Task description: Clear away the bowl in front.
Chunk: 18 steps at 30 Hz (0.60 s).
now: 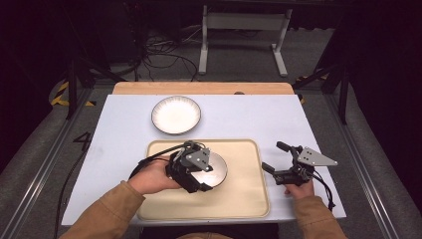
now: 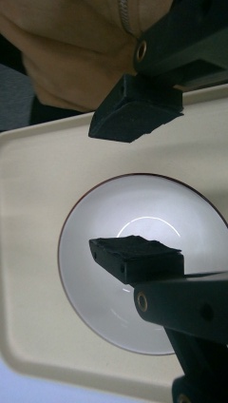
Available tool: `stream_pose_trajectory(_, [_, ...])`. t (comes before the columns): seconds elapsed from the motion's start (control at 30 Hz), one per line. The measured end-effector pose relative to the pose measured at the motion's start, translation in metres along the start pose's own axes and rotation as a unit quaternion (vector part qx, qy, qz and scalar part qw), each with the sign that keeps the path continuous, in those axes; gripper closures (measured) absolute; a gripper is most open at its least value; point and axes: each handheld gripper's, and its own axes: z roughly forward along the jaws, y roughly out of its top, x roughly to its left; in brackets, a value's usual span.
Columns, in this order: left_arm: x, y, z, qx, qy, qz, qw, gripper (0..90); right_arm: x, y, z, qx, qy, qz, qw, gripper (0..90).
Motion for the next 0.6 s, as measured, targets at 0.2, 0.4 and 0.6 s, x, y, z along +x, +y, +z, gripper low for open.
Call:
stream_pose_trajectory(0.2, [-0.004, -0.013, -0.008, -0.053, 0.028, -0.029, 0.9978, 41.4, 0.000, 0.000, 0.000, -0.001, 0.002, 0.000, 1.0000, 3.2])
stream_pose_trajectory(0.4, [-0.014, -0.028, -0.021, -0.115, 0.063, -0.050, 0.9901, 40.5, -0.001, 0.000, -0.001, -0.004, 0.004, 0.005, 1.0000, 3.2])
stream_pose_trajectory(0.6, [-0.020, -0.049, -0.035, -0.171, 0.104, -0.078, 0.9767, 40.1, -0.002, 0.000, -0.002, -0.010, 0.003, 0.012, 0.9999, 3.1])
